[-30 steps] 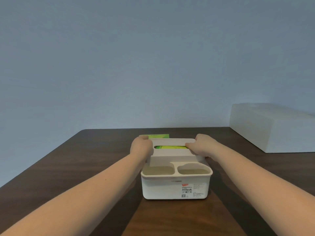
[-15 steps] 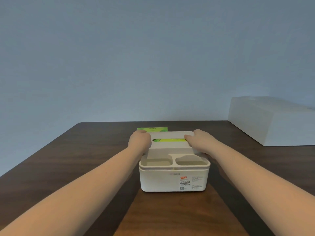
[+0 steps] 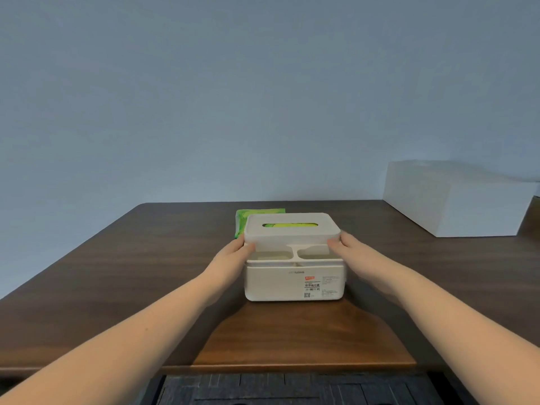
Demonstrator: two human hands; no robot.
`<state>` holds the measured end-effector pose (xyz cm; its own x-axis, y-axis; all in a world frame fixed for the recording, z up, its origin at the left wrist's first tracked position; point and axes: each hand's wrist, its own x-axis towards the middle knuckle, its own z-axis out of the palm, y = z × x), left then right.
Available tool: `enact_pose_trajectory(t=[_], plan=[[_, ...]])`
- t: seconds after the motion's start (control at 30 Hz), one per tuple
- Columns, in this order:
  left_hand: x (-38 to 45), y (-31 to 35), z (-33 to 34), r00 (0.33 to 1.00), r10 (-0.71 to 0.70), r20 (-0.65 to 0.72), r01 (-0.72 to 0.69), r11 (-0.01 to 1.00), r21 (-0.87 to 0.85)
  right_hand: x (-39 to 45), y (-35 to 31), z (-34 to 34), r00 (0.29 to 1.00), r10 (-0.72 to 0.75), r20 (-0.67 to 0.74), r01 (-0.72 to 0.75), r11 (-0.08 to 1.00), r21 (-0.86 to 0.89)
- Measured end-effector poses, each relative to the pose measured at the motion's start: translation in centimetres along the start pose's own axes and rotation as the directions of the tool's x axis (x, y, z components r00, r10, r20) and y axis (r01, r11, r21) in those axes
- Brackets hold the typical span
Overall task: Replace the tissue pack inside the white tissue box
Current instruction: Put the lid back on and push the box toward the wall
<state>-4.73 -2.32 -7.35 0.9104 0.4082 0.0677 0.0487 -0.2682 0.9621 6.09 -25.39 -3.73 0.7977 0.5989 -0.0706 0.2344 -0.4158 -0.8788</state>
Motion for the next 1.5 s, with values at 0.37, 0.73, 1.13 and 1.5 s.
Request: enact_pose_trajectory(t=[0.37,0.73,1.13,1.5], plan=[[-0.8,-0.2,0.7,0.988,-0.137,-0.077,0.123,0.980,-0.156,-0.1,1.2,0.2,0.998,0.048,-0.026,-0.047,0.997,0.065],[-0.4,-0.2,1.7,0.956,-0.285,-0.076,0.237,0.896,-0.376,0.9,2.0,0.0,0.971,0.235,-0.031,-0.233,0.970,0.065],[0.9,0.7,3.5,0.975,-0.207,-0.079,0.173,0.934,-0.311,0.9,2.1,-1.9,0.966,0.210,-0.149,-0.203,0.977,0.060],[12.2,3.5,13.6,0.986,-0.165,-0.030,0.149,0.945,-0.293,7.3,5.7,-11.8,0.915,0.251,-0.315,-0.237,0.968,0.082]])
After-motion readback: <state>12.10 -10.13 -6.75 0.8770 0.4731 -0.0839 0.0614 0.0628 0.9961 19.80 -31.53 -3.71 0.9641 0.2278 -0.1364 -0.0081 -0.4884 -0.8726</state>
